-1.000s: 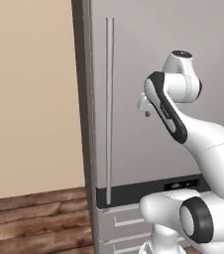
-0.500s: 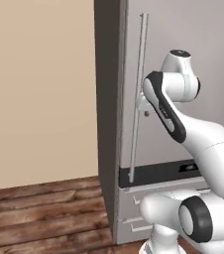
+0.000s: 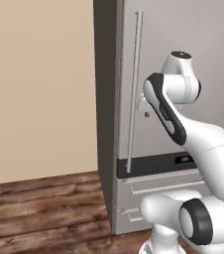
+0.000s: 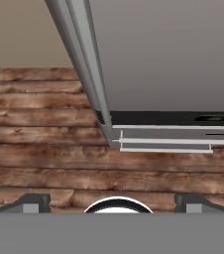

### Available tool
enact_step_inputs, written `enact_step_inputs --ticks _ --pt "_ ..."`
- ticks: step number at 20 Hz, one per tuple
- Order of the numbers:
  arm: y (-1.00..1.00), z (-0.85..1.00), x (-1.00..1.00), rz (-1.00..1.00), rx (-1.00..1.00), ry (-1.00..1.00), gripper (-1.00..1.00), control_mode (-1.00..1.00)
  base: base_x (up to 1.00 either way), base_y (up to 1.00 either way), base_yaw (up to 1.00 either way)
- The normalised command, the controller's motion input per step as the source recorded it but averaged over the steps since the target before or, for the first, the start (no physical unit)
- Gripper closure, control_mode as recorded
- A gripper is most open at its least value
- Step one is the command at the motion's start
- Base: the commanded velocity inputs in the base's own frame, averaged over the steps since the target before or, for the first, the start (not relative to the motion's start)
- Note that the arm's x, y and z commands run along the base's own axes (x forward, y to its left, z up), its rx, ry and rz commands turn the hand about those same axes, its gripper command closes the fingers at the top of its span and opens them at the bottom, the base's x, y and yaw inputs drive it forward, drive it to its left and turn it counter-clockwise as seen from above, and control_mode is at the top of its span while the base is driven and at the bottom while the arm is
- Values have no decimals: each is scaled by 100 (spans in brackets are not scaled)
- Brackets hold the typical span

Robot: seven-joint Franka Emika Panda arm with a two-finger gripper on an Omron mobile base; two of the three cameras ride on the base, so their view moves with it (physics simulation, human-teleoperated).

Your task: Open the fridge, remove the orange, lemon, and steak, and place them on any counter.

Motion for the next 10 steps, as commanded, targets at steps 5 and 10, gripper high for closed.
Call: enact_step_inputs --ticks 5,10 --pt "0 0 0 0 0 0 -100 100 -32 0 0" --pt "0 0 0 0 0 0 -100 100 -2 0 0"
